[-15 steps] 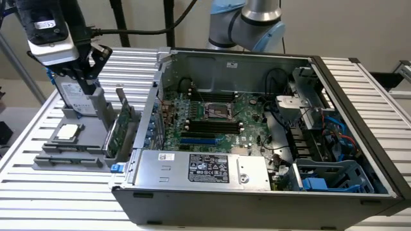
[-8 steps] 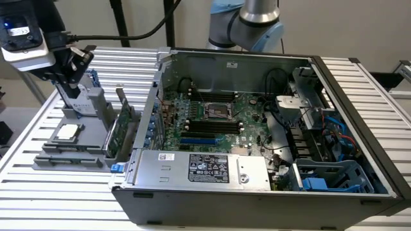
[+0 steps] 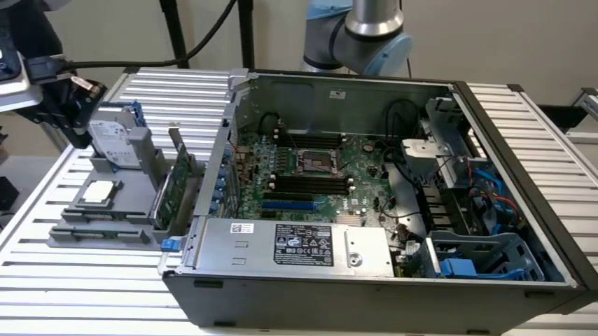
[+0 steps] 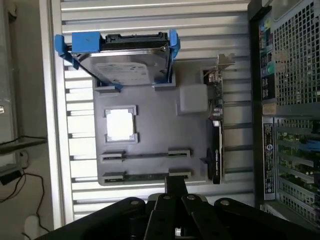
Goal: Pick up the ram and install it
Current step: 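Reach for the ram, then pick up the ram and move it above insertion slot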
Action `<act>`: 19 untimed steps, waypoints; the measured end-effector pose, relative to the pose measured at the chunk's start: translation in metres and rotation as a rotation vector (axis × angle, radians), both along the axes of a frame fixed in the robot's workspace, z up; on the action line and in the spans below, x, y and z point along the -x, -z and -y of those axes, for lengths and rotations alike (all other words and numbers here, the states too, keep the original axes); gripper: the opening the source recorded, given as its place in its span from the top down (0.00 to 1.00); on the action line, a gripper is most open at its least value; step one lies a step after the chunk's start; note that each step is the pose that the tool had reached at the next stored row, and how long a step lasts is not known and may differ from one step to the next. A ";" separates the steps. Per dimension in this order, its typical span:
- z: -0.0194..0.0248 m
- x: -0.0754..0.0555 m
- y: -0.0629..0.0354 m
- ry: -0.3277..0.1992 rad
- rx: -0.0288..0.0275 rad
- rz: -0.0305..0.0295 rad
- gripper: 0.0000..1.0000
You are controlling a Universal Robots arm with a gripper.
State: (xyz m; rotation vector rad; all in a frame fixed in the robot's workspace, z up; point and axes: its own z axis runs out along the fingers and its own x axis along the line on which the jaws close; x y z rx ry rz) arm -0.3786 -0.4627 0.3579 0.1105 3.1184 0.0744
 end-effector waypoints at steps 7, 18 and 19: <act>0.0001 0.028 0.0079 0.000 0.0010 -0.0043 1.00; 0.0001 0.028 0.0081 0.000 0.0010 -0.0044 1.00; 0.0002 0.028 0.0081 0.000 0.0010 -0.0044 1.00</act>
